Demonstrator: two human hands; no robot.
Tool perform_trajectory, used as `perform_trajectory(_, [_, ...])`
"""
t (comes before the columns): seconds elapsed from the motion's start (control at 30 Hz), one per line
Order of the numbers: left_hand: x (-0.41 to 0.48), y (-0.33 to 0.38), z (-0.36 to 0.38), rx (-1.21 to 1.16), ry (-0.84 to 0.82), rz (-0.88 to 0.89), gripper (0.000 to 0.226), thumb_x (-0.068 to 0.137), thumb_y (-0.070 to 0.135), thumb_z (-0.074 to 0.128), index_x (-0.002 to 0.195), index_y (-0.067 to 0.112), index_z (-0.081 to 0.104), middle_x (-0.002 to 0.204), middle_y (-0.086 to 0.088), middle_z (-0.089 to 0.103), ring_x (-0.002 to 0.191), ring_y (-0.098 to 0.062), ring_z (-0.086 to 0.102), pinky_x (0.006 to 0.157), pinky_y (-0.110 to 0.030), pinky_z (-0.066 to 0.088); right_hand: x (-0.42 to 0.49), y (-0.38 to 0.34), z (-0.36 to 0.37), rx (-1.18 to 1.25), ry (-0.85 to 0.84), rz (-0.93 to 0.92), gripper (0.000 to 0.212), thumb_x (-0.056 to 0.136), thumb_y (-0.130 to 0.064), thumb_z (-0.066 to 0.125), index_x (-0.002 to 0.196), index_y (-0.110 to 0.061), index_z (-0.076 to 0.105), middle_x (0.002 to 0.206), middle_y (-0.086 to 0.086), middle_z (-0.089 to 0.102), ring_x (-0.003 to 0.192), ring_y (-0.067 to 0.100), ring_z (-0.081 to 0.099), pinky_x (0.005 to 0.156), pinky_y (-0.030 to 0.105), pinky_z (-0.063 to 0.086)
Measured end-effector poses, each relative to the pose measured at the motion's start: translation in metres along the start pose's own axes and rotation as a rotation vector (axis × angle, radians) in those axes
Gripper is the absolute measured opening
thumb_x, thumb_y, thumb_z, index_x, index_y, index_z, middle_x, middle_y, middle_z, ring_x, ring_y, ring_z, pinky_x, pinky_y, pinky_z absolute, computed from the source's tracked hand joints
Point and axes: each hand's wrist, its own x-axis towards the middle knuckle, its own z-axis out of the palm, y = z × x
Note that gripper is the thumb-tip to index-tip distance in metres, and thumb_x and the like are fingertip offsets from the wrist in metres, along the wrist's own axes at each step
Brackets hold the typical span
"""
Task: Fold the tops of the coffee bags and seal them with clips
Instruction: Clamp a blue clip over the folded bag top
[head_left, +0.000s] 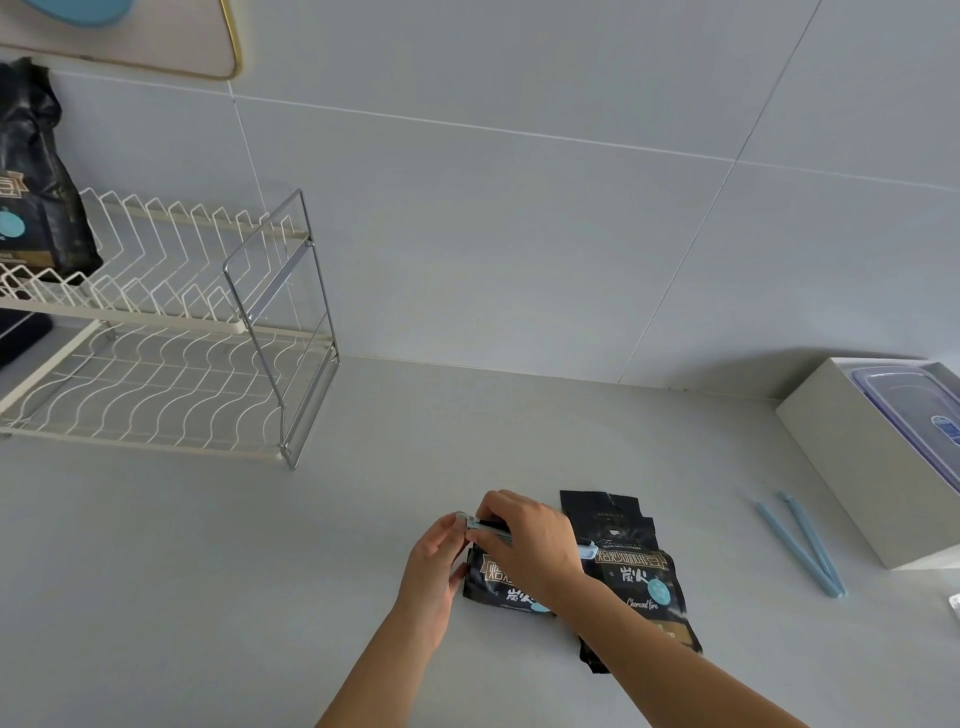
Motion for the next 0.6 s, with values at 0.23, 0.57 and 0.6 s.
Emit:
perform_trajectory(0.23, [-0.002,0.005,0.007,-0.002,-0.037,0.001,0.021,0.094,0.025,0.047,0.087,0.013,0.063,0.083,-0.006,0.062,0.076,-0.013,0.058,0.060,-0.030,0.039,0.000,-0.002,-0.004,0.010,-0.001,-0.040,0.021,0.083,-0.044,0.059,0.079,-0.024,0.052,0.077,-0.007,0.061,0.064,0.013,0.051,0.056,0.024,0.031])
perform_trajectory(0.57, [0.005,0.010,0.004,0.032,0.005,-0.041,0.015,0.088,0.024,0.050,0.082,0.016,0.061,0.082,0.001,0.061,0.089,-0.014,0.057,0.087,-0.035,0.039,-0.001,-0.004,0.001,0.005,0.015,-0.028,0.018,0.085,-0.043,0.056,0.087,-0.025,0.054,0.084,-0.007,0.063,0.072,0.014,0.058,0.057,0.024,0.035])
perform_trajectory(0.6, [0.005,0.010,0.005,0.049,0.013,-0.029,0.015,0.088,0.026,0.052,0.080,0.017,0.061,0.081,0.001,0.062,0.089,-0.014,0.058,0.089,-0.036,0.039,-0.003,-0.003,0.001,0.015,0.019,-0.036,0.018,0.085,-0.044,0.055,0.088,-0.026,0.055,0.084,-0.008,0.064,0.072,0.012,0.058,0.057,0.023,0.036])
